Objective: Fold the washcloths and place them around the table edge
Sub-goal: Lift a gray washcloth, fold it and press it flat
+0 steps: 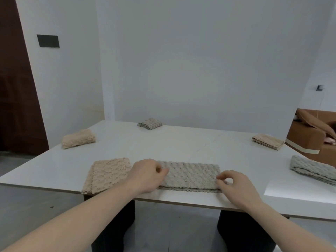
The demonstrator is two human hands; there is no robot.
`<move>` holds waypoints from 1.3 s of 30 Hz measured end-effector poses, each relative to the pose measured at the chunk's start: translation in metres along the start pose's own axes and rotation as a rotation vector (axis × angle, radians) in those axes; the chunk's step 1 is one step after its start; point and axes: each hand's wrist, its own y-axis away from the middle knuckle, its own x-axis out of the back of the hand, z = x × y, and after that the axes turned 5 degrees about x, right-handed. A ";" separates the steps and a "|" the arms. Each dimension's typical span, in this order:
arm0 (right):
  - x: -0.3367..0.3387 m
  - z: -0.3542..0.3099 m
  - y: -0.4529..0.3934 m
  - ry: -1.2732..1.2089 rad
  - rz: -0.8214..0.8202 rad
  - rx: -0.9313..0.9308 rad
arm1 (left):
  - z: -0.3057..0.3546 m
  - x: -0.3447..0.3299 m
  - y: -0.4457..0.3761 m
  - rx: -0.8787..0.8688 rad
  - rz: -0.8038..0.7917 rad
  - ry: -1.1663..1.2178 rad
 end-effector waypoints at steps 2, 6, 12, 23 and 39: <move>-0.004 -0.004 -0.007 -0.057 0.070 -0.011 | 0.014 -0.002 -0.004 -0.029 0.084 0.043; -0.025 -0.005 -0.022 0.079 -0.002 0.013 | 0.037 -0.018 -0.014 -0.098 -0.059 0.025; -0.052 0.000 -0.036 0.329 -0.305 -0.079 | 0.044 -0.059 -0.031 -0.041 -0.325 -0.085; -0.066 0.023 -0.085 0.427 -0.385 -0.118 | 0.043 -0.084 -0.078 -0.023 -0.318 -0.157; -0.073 0.030 -0.104 0.350 -0.252 -0.099 | 0.048 -0.098 -0.099 -0.229 -0.095 -0.104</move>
